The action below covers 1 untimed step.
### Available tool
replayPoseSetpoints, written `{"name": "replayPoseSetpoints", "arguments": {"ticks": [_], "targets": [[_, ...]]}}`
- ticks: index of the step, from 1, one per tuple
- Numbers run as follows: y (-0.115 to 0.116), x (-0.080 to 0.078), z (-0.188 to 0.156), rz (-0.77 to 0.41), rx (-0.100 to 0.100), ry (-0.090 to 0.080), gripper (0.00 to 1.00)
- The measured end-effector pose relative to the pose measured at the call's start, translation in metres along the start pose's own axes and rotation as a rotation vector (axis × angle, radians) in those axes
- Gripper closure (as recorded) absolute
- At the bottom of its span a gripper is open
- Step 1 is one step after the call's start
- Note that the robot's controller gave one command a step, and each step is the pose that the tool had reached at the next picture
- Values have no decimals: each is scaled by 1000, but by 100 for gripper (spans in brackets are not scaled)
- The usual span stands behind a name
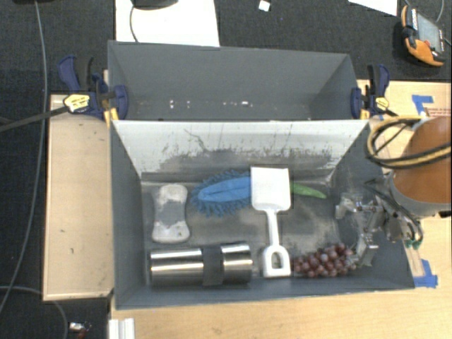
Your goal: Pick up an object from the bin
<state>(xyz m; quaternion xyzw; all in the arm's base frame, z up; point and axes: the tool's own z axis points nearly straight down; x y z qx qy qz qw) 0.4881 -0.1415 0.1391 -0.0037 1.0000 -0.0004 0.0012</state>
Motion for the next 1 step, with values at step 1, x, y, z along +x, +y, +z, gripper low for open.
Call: {"name": "replayPoseSetpoints", "arguments": {"ticks": [1], "targets": [[0, 0, 0, -1, 0, 0, 0]]}}
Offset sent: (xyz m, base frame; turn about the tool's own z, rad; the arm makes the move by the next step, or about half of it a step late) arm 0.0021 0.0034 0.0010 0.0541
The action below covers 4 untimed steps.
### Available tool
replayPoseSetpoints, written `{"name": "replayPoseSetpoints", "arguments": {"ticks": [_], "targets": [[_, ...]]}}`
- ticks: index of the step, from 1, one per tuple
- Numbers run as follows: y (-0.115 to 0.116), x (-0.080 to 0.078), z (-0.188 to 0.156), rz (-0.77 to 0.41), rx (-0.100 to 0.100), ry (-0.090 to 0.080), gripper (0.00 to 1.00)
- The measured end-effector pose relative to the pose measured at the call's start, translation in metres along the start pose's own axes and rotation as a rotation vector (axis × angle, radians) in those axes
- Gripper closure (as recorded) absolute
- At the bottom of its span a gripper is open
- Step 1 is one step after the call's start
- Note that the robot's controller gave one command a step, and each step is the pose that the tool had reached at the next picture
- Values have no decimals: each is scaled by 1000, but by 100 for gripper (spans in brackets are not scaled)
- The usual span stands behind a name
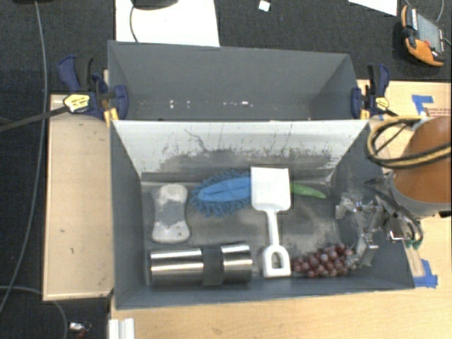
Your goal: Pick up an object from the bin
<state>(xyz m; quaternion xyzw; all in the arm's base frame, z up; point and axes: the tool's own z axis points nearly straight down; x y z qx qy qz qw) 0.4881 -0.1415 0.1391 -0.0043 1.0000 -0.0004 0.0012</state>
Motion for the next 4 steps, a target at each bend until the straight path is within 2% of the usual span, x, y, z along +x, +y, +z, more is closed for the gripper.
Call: {"name": "replayPoseSetpoints", "arguments": {"ticks": [1, 2, 3, 4], "targets": [[2, -2, -1, 36, 0, -3, 0], [6, 0, -15, 31, 1, -5, 0], [10, 2, -13, 30, 0, -4, 0], [4, 8, -24, 36, 1, -7, 0]]}}
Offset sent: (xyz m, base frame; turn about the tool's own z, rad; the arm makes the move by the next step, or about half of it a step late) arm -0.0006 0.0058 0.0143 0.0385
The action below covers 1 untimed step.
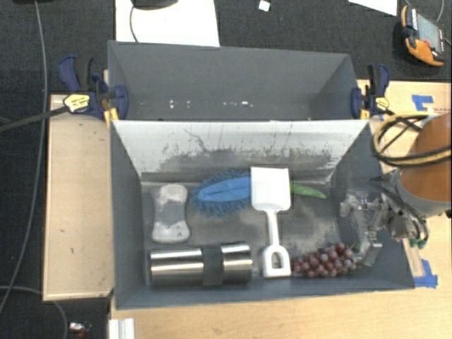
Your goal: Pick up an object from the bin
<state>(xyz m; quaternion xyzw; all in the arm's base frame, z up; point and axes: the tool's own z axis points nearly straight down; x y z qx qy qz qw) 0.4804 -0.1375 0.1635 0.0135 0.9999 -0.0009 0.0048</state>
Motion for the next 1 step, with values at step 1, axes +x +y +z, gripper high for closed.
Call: {"name": "replayPoseSetpoints", "arguments": {"ticks": [1], "targets": [[0, -1, 1, -10, 0, -1, 0]]}}
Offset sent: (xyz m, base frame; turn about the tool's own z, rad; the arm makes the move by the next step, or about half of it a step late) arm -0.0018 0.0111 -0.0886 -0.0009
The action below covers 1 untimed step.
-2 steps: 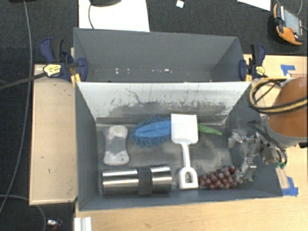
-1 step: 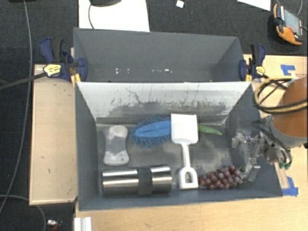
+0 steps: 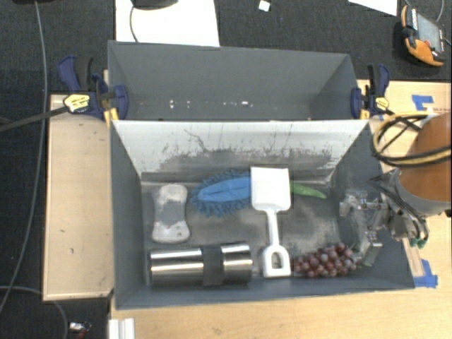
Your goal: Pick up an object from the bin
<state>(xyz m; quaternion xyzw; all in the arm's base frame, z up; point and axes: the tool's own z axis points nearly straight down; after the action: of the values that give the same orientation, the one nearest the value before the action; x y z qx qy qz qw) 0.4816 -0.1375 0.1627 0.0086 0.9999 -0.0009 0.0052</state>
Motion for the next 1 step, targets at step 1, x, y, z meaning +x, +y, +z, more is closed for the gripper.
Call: {"name": "replayPoseSetpoints", "arguments": {"ticks": [1], "targets": [[3, -2, 21, -4, 3, -12, 0]]}}
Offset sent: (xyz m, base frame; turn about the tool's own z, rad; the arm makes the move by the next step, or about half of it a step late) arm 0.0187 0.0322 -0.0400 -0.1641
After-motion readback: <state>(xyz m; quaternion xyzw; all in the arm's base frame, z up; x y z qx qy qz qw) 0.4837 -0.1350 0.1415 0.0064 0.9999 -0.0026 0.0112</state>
